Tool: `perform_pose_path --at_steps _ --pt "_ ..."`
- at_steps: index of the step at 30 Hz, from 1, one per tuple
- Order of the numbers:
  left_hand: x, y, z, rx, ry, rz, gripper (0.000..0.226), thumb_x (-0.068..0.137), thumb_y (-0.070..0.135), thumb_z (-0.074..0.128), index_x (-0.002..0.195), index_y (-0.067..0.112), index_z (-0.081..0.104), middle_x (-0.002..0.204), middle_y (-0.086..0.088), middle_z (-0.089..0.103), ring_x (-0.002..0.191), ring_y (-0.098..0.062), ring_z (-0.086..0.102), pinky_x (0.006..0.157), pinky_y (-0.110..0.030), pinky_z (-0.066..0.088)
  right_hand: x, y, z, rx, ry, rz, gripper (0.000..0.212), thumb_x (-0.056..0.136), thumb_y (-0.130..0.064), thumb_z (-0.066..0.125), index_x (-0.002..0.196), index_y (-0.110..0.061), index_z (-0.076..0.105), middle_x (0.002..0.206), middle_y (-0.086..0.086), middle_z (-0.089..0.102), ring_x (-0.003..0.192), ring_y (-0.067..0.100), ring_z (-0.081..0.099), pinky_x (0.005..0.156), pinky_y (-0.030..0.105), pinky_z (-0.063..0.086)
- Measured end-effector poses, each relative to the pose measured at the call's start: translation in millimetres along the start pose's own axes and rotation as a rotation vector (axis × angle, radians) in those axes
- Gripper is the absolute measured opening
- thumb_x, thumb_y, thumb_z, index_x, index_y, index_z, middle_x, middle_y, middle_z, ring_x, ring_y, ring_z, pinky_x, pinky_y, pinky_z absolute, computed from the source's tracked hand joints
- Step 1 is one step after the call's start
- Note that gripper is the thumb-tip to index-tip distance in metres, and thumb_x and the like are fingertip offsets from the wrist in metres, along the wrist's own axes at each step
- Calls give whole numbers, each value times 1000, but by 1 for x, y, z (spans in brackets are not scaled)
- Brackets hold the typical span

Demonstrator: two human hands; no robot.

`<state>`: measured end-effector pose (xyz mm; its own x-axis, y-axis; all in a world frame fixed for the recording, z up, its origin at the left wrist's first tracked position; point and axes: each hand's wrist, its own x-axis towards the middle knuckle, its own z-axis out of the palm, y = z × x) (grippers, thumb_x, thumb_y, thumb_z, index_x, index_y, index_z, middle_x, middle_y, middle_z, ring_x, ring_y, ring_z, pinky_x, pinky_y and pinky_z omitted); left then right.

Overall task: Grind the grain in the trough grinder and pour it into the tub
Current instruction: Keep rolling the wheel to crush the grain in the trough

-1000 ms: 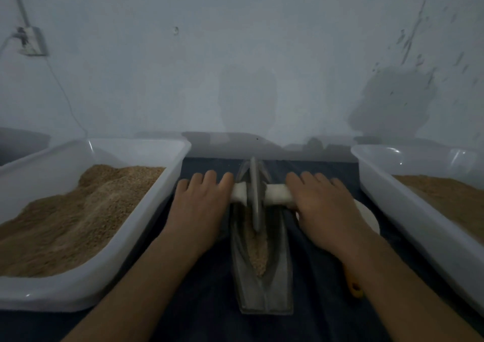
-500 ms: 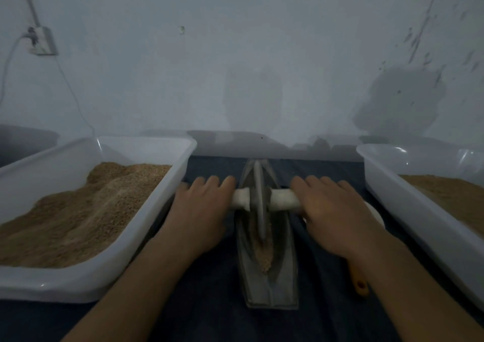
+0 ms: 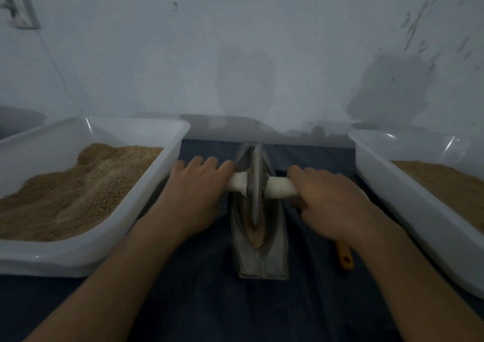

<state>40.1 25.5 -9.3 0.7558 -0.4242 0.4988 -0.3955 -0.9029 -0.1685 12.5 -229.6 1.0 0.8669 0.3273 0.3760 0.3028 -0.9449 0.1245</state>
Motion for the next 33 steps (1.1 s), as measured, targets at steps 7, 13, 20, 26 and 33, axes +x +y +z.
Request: perform_pose_path --at_steps 7,13,20,26,33 --pt "17 10 16 62 11 -188 43 87 21 68 122 21 43 118 -6 52 111 -32 51 91 -44 39 25 -11 18 -216 165 102 36 90 -19 59 125 -9 54 108 13 56 96 34 52 80 43 35" --pt "-9 2 0 -14 2 -32 40 84 23 69 116 25 45 103 -3 56 95 -32 57 77 -46 39 -3 3 -1 -50 40 -75 33 91 -34 63 96 -29 31 80 -8 39 67 17 40 55 34 20" --pt "17 17 19 117 110 -192 28 94 29 60 115 21 44 112 -6 54 103 -31 52 89 -41 38 25 -10 24 -239 168 123 26 95 -18 54 120 -13 50 104 9 54 92 30 51 76 39 31" --pt "2 6 5 22 -60 -124 40 91 25 64 122 22 38 117 -5 54 109 -31 54 91 -46 45 15 -8 4 -160 117 -24 28 91 -31 61 112 -21 46 99 1 54 85 23 49 71 36 26" --pt "-3 16 -5 106 45 -32 41 82 21 67 114 23 42 106 -3 53 98 -30 55 84 -43 43 -5 4 -7 120 -90 0 30 94 -34 63 96 -33 33 87 -12 50 71 8 46 57 30 28"
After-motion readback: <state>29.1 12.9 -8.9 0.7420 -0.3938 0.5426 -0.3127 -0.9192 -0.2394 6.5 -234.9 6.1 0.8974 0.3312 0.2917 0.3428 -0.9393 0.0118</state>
